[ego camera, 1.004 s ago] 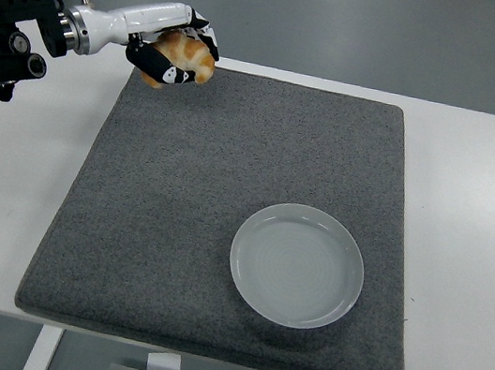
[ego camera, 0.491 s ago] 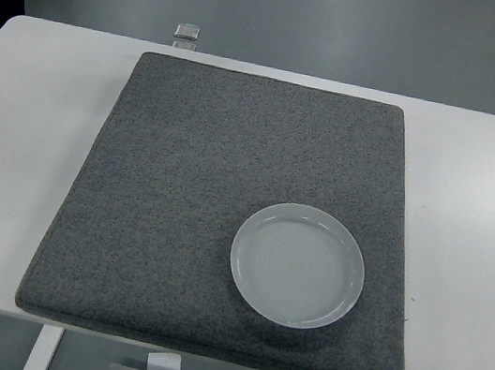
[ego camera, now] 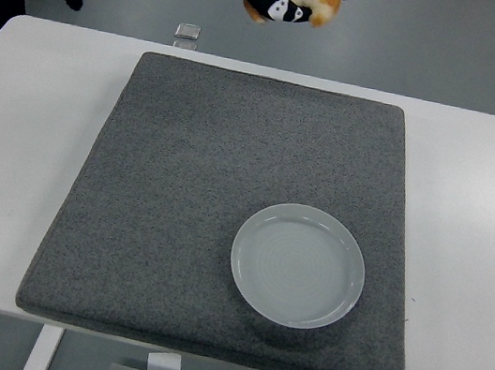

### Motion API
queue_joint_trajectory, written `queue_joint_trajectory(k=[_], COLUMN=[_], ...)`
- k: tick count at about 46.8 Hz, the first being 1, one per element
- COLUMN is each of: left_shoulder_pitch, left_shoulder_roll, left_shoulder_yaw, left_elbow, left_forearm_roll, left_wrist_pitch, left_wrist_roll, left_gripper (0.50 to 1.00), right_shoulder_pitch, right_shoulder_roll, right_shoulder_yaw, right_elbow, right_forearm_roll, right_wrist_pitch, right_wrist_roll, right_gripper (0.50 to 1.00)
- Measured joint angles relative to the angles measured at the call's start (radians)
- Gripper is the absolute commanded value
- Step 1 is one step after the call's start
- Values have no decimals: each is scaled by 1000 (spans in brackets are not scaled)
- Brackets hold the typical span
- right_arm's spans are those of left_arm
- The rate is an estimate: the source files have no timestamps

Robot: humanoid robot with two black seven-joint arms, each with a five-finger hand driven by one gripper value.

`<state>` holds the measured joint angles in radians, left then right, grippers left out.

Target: Place the bread on the plate

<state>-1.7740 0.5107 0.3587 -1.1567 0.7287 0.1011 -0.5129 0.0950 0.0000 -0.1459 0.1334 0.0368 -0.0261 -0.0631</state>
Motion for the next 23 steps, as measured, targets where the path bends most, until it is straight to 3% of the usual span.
queue_joint_trajectory(k=[12, 23], left_shoulder_pitch=[-4, 58], left_shoulder_roll=[-119, -206], left_shoulder_yaw=[4, 8], left_elbow=[-60, -120], left_forearm_roll=[0, 49], left_wrist_pitch=[48, 137], left_wrist_roll=[1, 1], left_gripper=[500, 500], right_shoulder_pitch=[-1, -3], right_shoulder_roll=[0, 0], right_shoulder_yaw=[-1, -1], right_elbow=[0, 0], right_forearm_roll=[0, 0], right_wrist_pitch=[0, 0], right_wrist_roll=[0, 0], right_gripper=[930, 932])
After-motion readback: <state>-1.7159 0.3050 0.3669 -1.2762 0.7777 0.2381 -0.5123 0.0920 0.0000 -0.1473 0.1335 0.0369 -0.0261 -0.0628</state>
